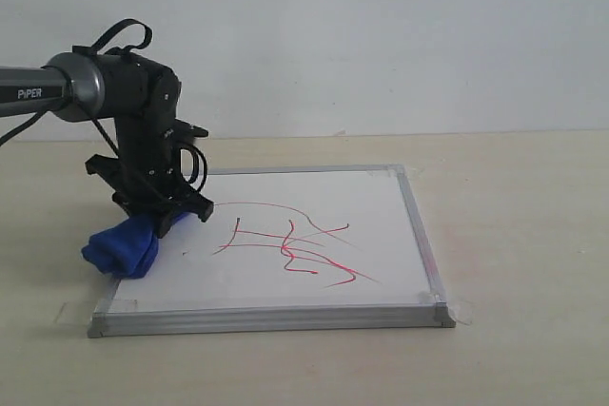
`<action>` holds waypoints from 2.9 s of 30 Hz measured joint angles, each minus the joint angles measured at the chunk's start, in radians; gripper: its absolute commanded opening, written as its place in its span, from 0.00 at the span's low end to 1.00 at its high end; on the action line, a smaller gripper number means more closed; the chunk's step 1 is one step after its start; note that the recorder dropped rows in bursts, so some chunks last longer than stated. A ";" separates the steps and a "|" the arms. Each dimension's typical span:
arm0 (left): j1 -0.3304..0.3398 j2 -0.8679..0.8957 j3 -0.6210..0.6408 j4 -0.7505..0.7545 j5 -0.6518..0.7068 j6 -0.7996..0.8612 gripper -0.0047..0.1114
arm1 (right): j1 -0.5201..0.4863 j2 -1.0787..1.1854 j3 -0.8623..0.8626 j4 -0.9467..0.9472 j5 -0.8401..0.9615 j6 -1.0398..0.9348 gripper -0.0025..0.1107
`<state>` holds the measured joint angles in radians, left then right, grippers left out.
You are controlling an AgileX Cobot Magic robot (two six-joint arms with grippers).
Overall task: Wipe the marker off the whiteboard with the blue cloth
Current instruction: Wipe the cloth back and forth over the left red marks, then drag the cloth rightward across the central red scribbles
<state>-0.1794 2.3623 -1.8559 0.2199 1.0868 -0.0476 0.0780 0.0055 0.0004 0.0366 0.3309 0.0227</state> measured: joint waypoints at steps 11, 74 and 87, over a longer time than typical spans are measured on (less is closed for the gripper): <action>-0.086 0.010 -0.010 -0.055 0.068 0.082 0.07 | 0.000 0.000 0.000 0.000 0.000 0.000 0.02; -0.240 0.009 0.001 -0.060 -0.200 -0.007 0.07 | 0.000 0.000 0.000 0.000 0.000 0.000 0.02; -0.099 0.015 0.000 0.028 -0.166 -0.142 0.07 | 0.000 0.000 0.000 0.000 0.000 0.000 0.02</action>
<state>-0.2783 2.3772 -1.8561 0.2475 0.9207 -0.1895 0.0780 0.0055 0.0004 0.0366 0.3309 0.0227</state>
